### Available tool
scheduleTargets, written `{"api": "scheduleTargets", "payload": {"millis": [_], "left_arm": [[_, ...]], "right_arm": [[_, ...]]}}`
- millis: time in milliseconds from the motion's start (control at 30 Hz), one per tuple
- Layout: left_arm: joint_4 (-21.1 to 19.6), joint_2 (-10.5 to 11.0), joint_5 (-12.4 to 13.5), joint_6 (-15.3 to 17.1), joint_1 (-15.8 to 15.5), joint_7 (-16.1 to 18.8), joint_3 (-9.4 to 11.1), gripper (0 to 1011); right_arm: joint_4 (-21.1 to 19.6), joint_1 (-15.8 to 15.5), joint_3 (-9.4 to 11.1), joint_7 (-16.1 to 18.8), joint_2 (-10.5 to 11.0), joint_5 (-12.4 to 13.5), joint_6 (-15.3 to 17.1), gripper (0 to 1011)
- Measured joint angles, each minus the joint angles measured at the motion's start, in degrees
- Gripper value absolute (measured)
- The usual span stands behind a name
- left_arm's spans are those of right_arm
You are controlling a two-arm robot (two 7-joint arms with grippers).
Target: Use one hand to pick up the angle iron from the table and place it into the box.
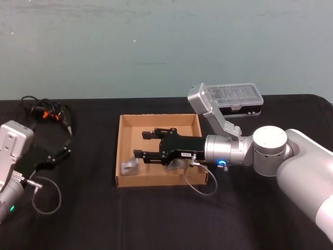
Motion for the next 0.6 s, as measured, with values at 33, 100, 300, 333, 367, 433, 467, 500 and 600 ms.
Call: {"api": "scheduleTargets", "payload": {"millis": [33, 100, 300, 333, 367, 433, 467, 500, 600], "left_arm": [[0.0, 0.0, 0.0, 0.0, 0.0, 0.0, 0.0, 1000], [0.0, 0.0, 0.0, 0.0, 0.0, 0.0, 0.0, 1000], [0.0, 0.0, 0.0, 0.0, 0.0, 0.0, 0.0, 1000], [0.0, 0.0, 0.0, 0.0, 0.0, 0.0, 0.0, 1000], [0.0, 0.0, 0.0, 0.0, 0.0, 0.0, 0.0, 1000], [0.0, 0.0, 0.0, 0.0, 0.0, 0.0, 0.0, 1000], [0.0, 0.0, 0.0, 0.0, 0.0, 0.0, 0.0, 1000], [0.0, 0.0, 0.0, 0.0, 0.0, 0.0, 0.0, 1000], [0.0, 0.0, 0.0, 0.0, 0.0, 0.0, 0.0, 1000]], "right_arm": [[0.0, 0.0, 0.0, 0.0, 0.0, 0.0, 0.0, 716], [0.0, 0.0, 0.0, 0.0, 0.0, 0.0, 0.0, 798], [0.0, 0.0, 0.0, 0.0, 0.0, 0.0, 0.0, 946], [0.0, 0.0, 0.0, 0.0, 0.0, 0.0, 0.0, 966], [0.0, 0.0, 0.0, 0.0, 0.0, 0.0, 0.0, 981], [0.0, 0.0, 0.0, 0.0, 0.0, 0.0, 0.0, 1000], [0.0, 0.0, 0.0, 0.0, 0.0, 0.0, 0.0, 1000], [0.0, 0.0, 0.0, 0.0, 0.0, 0.0, 0.0, 1000], [0.0, 0.0, 0.0, 0.0, 0.0, 0.0, 0.0, 1000]]}}
